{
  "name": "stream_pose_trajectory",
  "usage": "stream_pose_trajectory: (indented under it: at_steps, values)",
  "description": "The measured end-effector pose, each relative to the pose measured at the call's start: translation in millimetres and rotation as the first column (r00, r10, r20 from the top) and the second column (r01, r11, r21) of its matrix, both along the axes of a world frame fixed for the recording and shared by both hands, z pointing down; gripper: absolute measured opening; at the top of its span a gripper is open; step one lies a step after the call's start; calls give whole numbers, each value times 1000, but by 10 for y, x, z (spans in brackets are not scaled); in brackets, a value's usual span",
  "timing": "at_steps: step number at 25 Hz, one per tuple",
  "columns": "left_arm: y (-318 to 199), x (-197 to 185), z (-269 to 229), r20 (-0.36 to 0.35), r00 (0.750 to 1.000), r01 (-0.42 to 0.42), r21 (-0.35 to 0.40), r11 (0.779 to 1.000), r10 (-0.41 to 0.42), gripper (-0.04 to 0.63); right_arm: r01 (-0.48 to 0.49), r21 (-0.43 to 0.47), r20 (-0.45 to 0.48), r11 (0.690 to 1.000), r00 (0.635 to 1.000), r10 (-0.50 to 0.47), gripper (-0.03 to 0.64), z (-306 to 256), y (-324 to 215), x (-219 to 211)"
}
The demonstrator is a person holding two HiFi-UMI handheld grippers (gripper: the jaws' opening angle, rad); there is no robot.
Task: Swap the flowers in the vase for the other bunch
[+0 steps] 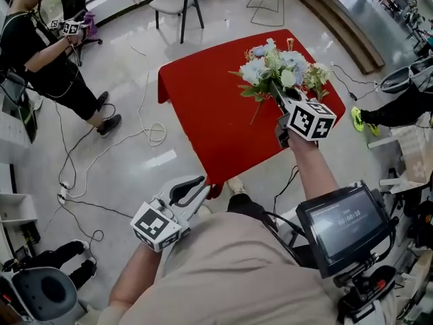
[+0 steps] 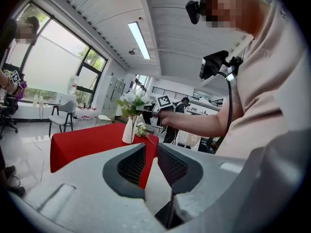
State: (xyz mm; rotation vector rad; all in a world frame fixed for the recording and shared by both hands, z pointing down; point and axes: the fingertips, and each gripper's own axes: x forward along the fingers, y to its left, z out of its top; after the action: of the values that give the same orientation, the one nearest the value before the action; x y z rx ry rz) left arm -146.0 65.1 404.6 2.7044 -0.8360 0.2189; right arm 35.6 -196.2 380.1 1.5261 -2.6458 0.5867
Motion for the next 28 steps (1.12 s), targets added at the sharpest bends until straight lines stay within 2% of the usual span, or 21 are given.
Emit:
stream_pose_trajectory:
  at_steps: [8,15,18,22,28]
  values:
    - [-99,85,45,-13,998,-54,-2,999,54,61,-60,146,3,987,998,60,44,-736,-23,418]
    - [-206,67,73,-7,998,-65,5,998,65,61,-103,255,0,962,994,106,44,-1284,-108,730]
    - [-322,182,60,-6,998,-61,3,998,61,61,-124,305,-1,944,991,130,44,-1519,-211,943]
    - [-565,497,-40,-3,998,-62,0,998,62,61,-135,339,-8,931,989,146,44,-1754,-502,1317]
    - [-752,691,-48,4,999,-43,-14,999,43,61,-120,352,-10,928,991,132,44,-1812,-780,1522]
